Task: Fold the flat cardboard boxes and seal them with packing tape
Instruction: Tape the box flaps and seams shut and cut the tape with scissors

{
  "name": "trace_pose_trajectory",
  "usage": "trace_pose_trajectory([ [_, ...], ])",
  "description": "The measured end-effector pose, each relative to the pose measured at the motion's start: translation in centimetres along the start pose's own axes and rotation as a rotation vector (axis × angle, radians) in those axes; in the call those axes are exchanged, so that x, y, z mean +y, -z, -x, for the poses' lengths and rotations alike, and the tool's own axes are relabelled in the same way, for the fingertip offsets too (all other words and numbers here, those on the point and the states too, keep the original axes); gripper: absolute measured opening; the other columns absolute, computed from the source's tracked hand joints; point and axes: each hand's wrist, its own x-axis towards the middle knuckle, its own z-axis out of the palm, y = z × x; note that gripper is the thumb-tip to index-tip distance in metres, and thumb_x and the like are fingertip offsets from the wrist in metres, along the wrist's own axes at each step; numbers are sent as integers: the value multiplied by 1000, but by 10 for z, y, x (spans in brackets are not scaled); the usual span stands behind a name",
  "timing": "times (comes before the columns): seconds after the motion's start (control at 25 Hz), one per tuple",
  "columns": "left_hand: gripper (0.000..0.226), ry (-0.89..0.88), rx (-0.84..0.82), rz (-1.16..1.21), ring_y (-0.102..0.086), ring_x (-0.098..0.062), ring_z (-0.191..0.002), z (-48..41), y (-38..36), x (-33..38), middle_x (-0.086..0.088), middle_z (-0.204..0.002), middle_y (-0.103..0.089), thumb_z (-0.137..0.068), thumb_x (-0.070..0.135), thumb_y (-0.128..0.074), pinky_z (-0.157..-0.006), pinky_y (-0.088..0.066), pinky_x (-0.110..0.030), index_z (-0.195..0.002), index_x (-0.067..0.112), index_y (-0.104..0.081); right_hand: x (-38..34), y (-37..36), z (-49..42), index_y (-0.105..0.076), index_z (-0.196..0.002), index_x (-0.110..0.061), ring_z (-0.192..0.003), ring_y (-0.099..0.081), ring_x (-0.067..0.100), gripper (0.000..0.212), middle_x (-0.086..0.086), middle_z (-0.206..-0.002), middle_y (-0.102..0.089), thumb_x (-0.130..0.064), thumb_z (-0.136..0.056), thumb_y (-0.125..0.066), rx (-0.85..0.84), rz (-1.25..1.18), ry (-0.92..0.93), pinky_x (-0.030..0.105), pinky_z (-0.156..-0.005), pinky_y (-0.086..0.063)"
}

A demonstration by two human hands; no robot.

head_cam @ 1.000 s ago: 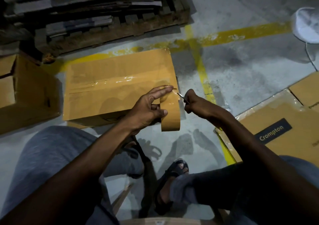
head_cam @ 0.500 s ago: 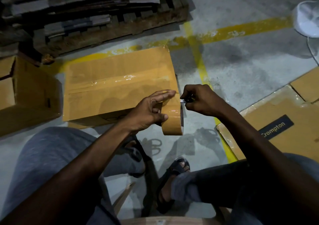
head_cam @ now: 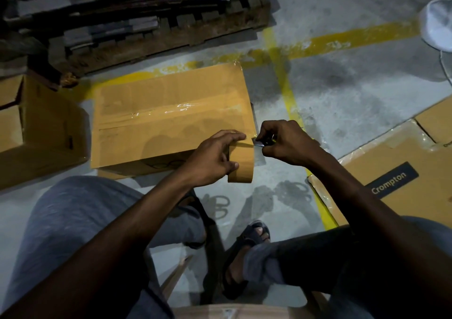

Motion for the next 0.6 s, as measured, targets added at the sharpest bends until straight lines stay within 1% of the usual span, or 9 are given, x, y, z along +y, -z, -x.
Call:
trace_pose_trajectory([
  [0.08, 66, 37, 6, -25, -60, -19, -78, -2, -1, -2, 2, -147, -34, -79, -1, -72, -73, -51, -26, -136, 24, -52, -1, -2, 0, -68, -80, -19, -77, -64, 20, 10, 1, -82, -72, -17, -71, -70, -2, 3, -8, 37, -68, -53],
  [0.16, 66, 108, 8, -14, -58, -2, -63, -3, 1, -6, 0, -145, -28, -78, -2, -73, -68, -45, -10, -134, 28, -54, -4, -3, 1, -65, -77, -23, -74, -62, 18, 13, 0, -80, -71, -29, -65, -65, -10, -15, -6, 32, -64, -49],
  [0.24, 65, 120, 5, -8, -54, 4, -52, -4, 2, -10, -1, -138, -33, -76, -4, -74, -62, -42, -4, -130, 28, -58, -6, -4, 2, -64, -77, -24, -69, -58, 13, 19, -4, -75, -67, -35, -61, -59, -18, -8, 1, 27, -59, -42],
  [0.32, 62, 126, 32, 104, -53, 2, -53, -5, 0, -13, -2, -125, -51, -75, -6, -73, -58, -45, -10, -125, 28, -63, -6, -5, 2, -64, -80, -23, -66, -55, 7, 23, -7, -72, -63, -35, -61, -60, -10, -16, 1, 25, -56, -36],
  [0.36, 58, 167, 48, 196, -56, -1, -60, -5, -2, -13, -3, -115, -60, -76, -8, -70, -58, -48, -14, -121, 27, -65, -6, -5, 2, -64, -81, -22, -65, -55, 5, 26, -9, -71, -62, -37, -60, -61, 0, -23, 3, 22, -55, -37],
  [0.44, 49, 272, 92, 376, -59, -12, -75, -7, -8, -12, -5, -98, -67, -80, -10, -61, -64, -51, -25, -113, 25, -69, -4, -9, 1, -65, -82, -18, -65, -57, 6, 29, -9, -71, -63, -39, -63, -69, 6, -30, 7, 11, -53, -35],
  [0.48, 47, 298, 126, 422, -58, -16, -75, -8, -11, -12, -8, -91, -67, -81, -10, -57, -63, -49, -28, -109, 25, -71, -3, -12, 1, -65, -83, -15, -66, -58, 9, 24, -7, -71, -64, -31, -67, -75, 0, -28, 5, 9, -53, -34],
  [0.52, 48, 301, 162, 423, -54, -17, -70, -9, -15, -13, -9, -84, -64, -80, -11, -54, -61, -44, -28, -105, 26, -72, -1, -15, 1, -65, -82, -13, -66, -58, 12, 19, -5, -72, -64, -21, -70, -77, -8, -26, 1, 11, -54, -35],
  [0.6, 54, 286, 207, 412, -51, -14, -66, -10, -19, -13, -7, -82, -63, -78, -14, -54, -60, -41, -27, -106, 30, -70, 3, -18, 0, -63, -78, -16, -70, -59, 18, 18, -2, -74, -64, -9, -71, -77, -34, -37, -29, 25, -59, -42],
])
